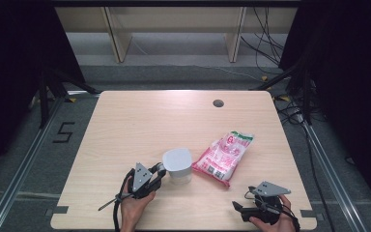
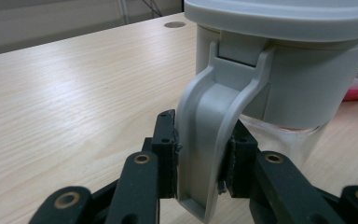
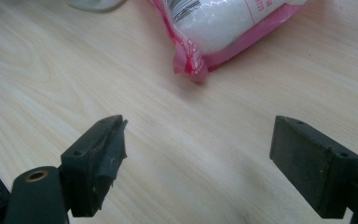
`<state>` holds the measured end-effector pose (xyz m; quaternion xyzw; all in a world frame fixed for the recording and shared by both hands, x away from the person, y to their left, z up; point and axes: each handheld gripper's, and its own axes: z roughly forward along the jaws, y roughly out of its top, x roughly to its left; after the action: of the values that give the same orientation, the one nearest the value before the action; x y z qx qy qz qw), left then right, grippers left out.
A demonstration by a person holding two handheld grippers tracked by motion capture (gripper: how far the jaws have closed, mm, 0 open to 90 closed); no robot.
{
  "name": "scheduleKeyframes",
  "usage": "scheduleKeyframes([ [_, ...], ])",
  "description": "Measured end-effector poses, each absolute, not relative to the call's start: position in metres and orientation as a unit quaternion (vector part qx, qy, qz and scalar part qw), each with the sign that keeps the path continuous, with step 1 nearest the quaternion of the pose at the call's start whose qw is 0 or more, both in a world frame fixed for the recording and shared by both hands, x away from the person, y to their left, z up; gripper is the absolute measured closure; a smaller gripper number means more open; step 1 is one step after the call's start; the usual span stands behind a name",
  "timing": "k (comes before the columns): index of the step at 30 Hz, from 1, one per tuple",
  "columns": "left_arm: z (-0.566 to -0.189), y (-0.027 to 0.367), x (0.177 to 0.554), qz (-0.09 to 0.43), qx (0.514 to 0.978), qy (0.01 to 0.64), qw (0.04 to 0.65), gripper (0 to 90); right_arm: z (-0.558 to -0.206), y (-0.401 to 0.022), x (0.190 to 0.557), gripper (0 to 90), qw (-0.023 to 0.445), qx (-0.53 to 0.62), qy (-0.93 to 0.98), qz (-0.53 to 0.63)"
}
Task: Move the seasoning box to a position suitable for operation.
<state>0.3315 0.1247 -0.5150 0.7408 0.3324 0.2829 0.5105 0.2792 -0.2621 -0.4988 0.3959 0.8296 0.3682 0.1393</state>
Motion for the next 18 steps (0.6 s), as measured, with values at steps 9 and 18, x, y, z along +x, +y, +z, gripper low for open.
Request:
scheduleKeyframes([
  [9, -0.5166, 0.1231, 0.3358, 0.299, 0.731, 0.368, 0.491, 70.4, -0.4979, -0.2608, 0.2763, 19.0, 0.145, 0.411, 0.822, 0.367],
  [18, -0.5181, 0.122, 0.3388, 0.301, 0.726, 0.371, 0.495, 73.1, -0.4987, -0.2616, 0.2777, 19.0, 0.153, 0.401, 0.826, 0.367],
])
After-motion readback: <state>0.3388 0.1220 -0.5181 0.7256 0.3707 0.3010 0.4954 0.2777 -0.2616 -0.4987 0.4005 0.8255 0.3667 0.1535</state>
